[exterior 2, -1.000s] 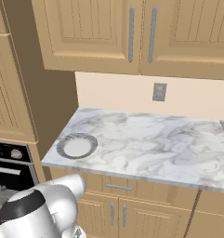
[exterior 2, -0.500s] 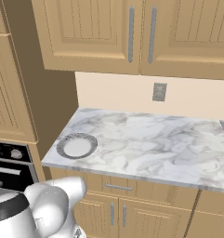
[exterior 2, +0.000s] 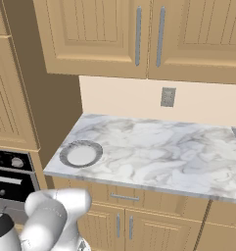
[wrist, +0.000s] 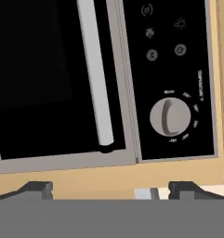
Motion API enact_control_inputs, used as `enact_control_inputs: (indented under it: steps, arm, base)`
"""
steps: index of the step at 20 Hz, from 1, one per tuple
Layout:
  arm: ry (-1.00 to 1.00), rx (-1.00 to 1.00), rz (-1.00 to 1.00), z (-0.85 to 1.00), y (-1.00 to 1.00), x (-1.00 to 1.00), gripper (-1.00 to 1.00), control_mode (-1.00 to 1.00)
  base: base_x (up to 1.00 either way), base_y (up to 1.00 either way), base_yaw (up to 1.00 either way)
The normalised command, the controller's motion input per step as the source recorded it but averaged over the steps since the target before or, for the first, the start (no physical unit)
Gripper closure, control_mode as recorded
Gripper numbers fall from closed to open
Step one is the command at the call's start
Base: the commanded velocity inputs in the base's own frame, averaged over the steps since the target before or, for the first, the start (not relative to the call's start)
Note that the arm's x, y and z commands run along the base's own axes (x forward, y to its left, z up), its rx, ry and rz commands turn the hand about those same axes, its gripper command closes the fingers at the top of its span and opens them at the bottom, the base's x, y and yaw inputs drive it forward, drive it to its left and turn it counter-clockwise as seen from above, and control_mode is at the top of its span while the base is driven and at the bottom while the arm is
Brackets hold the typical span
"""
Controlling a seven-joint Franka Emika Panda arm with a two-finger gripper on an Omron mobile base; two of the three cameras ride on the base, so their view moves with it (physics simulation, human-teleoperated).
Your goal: Take the baked cake out of the oven and place it on the plate for cooling. Then close the oven door.
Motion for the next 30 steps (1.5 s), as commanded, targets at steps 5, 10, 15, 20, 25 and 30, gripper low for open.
enact_control_inputs:
  steps: [5,10,15,20,25,30]
  arm:
    - [-0.03,0.0,0.0,-0.04,0.0,0.36,-1.0,-1.0]
    - [0.0,0.0,0.0,0.0,0.02,0.33,-1.0,-1.0]
    - [0.0,0.0,0.0,0.0,0.09,0.3,-1.0,-1.0]
    - [0.0,0.0,0.0,-0.03,0.15,0.29,-1.0,-1.0]
    - [0.0,0.0,0.0,-0.16,0.3,0.23,-1.0,-1.0]
    - [0.0,0.0,0.0,-0.16,0.39,0.15,-1.0,-1.0]
  base:
    - [0.0,0.0,0.0]
    - [0.0,0.0,0.0]
    - [0.0,0.0,0.0]
    - [0.0,0.0,0.0]
    - [0.0,0.0,0.0]
    - [0.0,0.0,0.0]
